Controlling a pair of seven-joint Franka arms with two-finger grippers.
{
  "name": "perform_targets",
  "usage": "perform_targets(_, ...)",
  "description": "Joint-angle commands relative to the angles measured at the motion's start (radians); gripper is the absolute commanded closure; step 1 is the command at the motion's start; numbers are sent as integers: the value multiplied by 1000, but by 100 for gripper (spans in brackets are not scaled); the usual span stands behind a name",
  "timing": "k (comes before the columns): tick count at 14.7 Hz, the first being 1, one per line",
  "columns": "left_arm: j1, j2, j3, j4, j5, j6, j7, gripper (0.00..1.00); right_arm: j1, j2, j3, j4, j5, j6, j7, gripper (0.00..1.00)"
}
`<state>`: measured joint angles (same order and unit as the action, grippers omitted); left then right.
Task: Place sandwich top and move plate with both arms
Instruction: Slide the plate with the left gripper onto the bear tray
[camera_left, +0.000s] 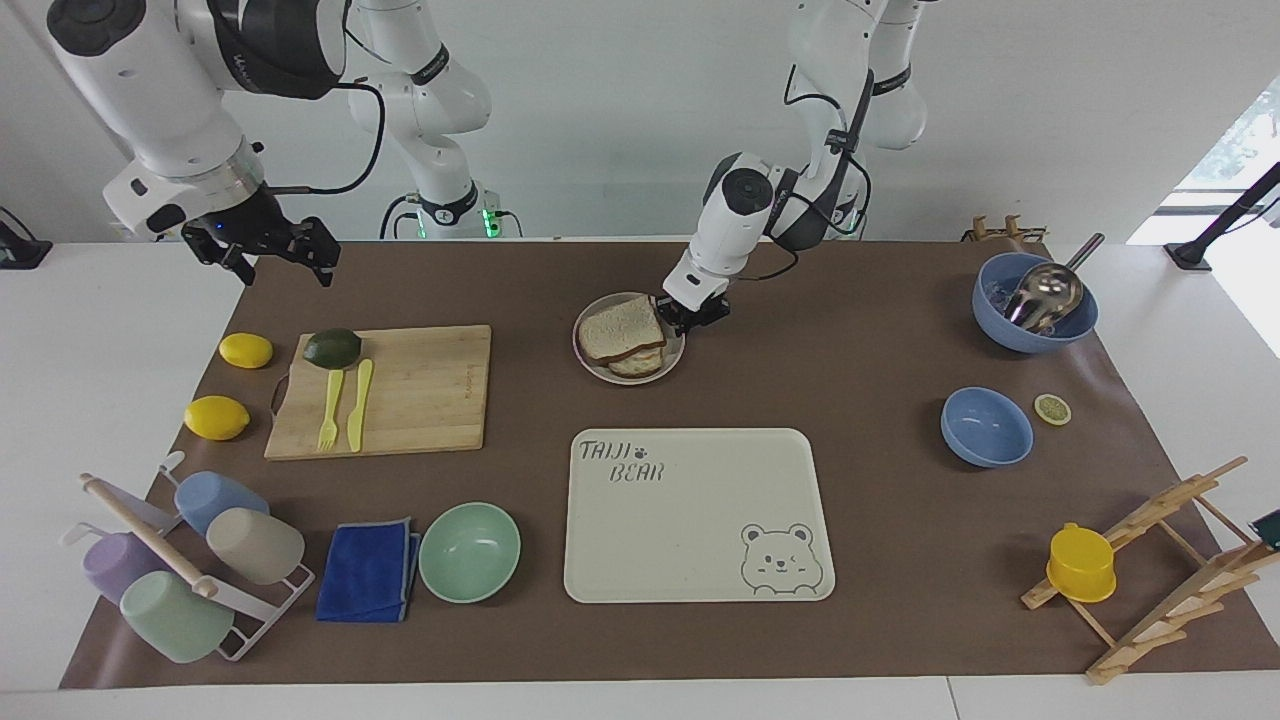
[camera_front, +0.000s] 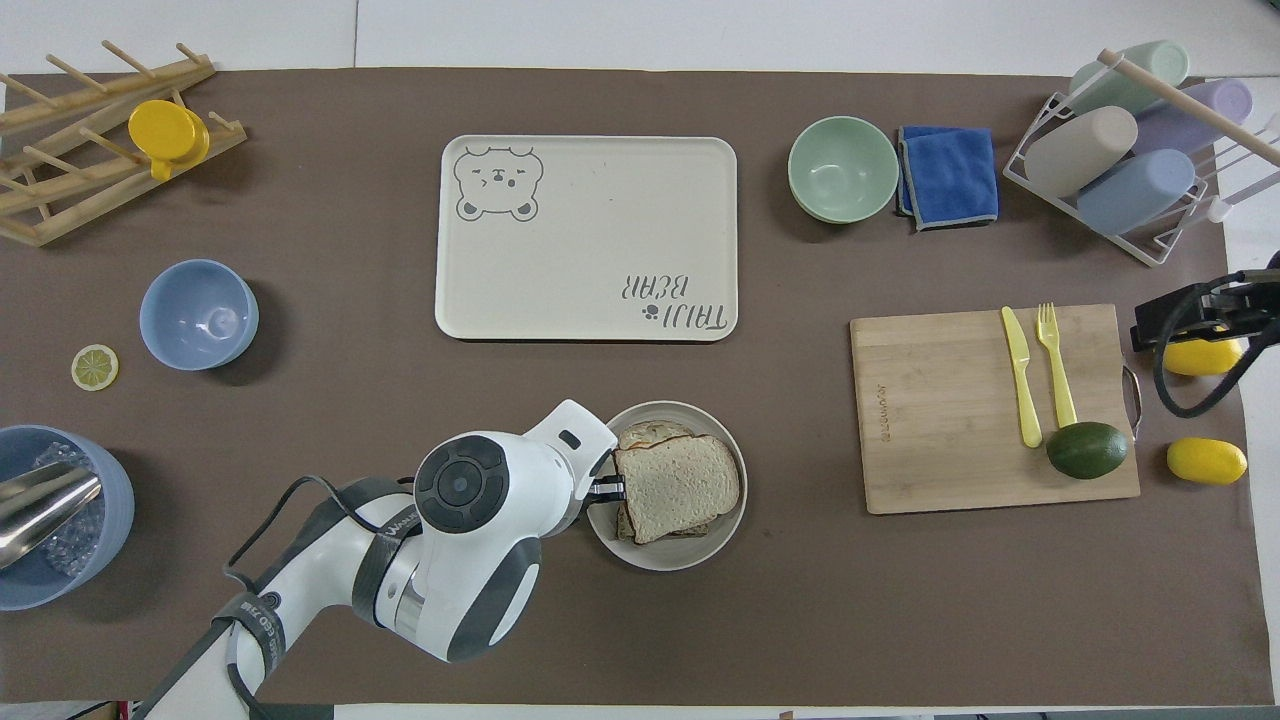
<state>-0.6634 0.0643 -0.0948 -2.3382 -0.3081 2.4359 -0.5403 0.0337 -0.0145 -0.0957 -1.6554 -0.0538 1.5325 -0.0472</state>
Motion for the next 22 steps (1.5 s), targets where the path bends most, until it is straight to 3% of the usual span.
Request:
perform_targets(1, 20, 5, 10, 45, -32, -47, 13, 100, -3, -4, 7, 2, 28, -17, 12, 0)
perform_targets(5, 137, 22, 12, 218, -58, -228, 54, 100, -3, -4, 5, -1, 28, -17, 12, 0)
perform_targets(10, 261, 132, 13, 434, -60, -291, 65, 100, -5, -4, 5, -1, 28, -17, 12, 0)
perform_targets(15, 341, 334, 13, 701, -46, -328, 74, 100, -5, -4, 5, -1, 28, -17, 12, 0)
perform_targets(17, 378, 448, 13, 856, -49, -391, 76, 100, -3, -4, 5, -1, 28, -17, 12, 0)
perform_targets(22, 369, 489, 17, 858, -42, -318, 88, 100, -5, -4, 5, -1, 28, -17, 12, 0)
